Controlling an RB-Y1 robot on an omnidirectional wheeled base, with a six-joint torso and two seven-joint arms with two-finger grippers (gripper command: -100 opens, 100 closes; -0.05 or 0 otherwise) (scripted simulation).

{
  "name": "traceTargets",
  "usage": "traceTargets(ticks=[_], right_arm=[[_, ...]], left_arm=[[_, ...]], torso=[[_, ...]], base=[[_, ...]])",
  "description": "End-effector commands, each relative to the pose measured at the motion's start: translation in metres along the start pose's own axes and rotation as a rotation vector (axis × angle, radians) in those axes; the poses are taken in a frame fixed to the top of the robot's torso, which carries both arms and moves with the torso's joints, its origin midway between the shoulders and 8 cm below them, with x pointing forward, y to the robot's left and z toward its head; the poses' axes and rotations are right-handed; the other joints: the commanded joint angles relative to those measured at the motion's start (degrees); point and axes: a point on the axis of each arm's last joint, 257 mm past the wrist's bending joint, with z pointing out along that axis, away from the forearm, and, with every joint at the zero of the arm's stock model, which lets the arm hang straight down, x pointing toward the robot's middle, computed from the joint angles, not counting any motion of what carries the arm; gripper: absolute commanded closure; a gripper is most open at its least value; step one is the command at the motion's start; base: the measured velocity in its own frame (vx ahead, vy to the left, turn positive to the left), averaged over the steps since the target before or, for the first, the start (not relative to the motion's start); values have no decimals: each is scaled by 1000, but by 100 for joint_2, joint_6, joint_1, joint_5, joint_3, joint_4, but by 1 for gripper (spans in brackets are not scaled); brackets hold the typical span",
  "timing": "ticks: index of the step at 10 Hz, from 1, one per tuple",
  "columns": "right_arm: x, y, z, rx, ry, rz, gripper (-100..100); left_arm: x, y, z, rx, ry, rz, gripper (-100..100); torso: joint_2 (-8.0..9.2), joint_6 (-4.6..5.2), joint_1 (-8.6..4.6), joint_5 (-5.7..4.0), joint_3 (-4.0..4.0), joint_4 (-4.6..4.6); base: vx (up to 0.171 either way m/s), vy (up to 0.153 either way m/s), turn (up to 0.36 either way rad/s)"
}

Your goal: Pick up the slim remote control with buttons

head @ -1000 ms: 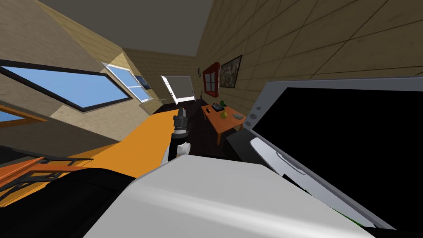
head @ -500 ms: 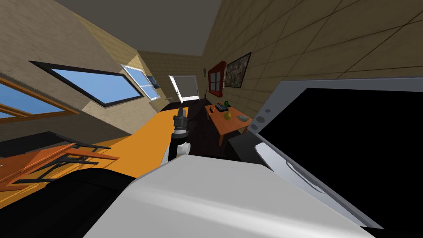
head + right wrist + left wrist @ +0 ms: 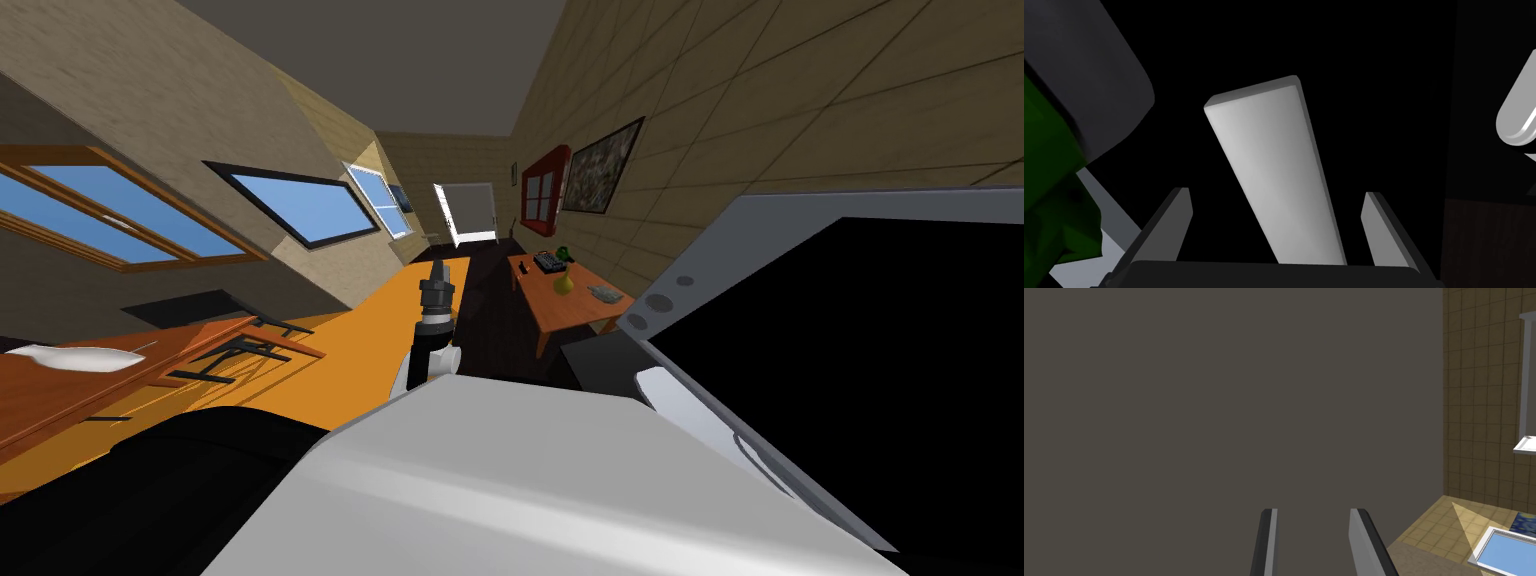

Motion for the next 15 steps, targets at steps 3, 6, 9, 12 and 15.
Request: traceTargets(ticks=[3,6,9,12,15], right_arm=[[19,15,6,-28,52,-30,-100],[4,28,14,-57,30,-55,-100],[19,22,10,-42,58,-40,-100],[24,32,17,-33,73,-26,-100],[13,48,29,-40,55,-26,-100]], left_arm=[[0,0,0,0,0,0,0],[0,0,0,0,0,0,0],[0,0,0,0,0,0,0],[0,0,0,0,0,0,0],[0,0,0,0,0,0,0]], torso=[[18,-1,3,0,11,5],[1,-8,-14,-5,3,5],[21,-5,-3,-1,14,8],[29,-7,-16,-5,18,10],[23,-5,-6,-2,15,9]], base=[[17,-1,87],[40,-20,107],[-3,1,-1],[-25,-31,29],[-12,-16,24]])
